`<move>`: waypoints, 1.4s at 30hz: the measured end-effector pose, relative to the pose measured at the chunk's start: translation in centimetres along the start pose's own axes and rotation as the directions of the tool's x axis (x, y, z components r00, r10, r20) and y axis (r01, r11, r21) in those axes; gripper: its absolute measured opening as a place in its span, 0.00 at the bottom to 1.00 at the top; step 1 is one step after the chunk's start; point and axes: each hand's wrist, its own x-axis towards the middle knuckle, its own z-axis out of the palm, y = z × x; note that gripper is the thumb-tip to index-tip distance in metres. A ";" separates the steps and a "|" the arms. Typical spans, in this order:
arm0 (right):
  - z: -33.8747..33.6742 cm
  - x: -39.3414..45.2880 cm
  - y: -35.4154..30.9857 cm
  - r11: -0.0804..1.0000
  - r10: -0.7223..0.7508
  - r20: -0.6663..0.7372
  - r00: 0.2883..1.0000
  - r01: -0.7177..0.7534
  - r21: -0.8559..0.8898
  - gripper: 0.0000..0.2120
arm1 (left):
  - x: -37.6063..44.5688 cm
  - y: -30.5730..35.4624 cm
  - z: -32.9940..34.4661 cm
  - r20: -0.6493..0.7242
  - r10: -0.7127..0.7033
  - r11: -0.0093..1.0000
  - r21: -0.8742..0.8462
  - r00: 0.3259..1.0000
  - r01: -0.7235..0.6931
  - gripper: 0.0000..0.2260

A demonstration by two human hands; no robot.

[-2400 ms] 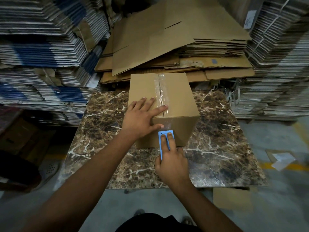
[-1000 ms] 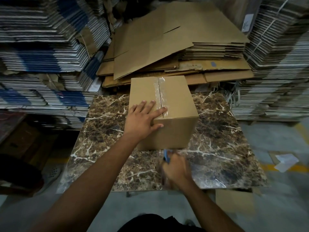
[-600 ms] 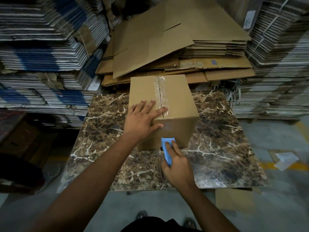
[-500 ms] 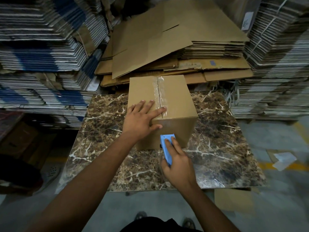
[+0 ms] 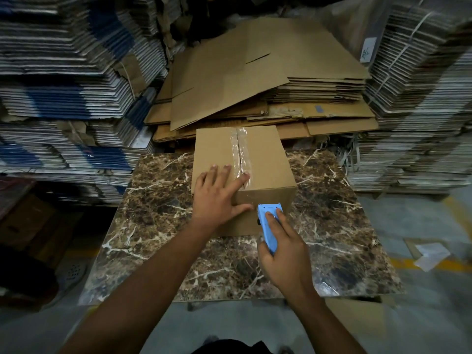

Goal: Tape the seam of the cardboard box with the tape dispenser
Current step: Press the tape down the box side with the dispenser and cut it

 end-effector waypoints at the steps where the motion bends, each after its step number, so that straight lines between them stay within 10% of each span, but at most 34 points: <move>1: 0.1 -0.1 0.1 1.000 0.004 -0.010 1.000 -0.003 0.010 0.31 | 0.0 0.2 -0.1 -0.015 -0.017 1.000 -0.011 1.000 0.017 0.34; 25: 0.6 -0.6 1.5 0.998 -0.044 -0.135 0.990 0.048 0.028 0.30 | -0.4 0.6 0.7 -0.027 0.065 0.995 0.079 0.998 -0.063 0.44; 32: 1.0 -0.5 1.0 0.992 -0.102 -0.169 0.980 0.114 0.062 0.29 | 0.1 -0.4 0.5 -0.046 0.135 0.985 0.111 0.990 -0.130 0.34; 42: 0.8 -0.4 -0.1 0.979 -0.156 -0.262 0.952 0.184 0.083 0.31 | -0.3 -1.1 -1.7 0.119 0.182 0.983 -0.035 0.976 -0.179 0.50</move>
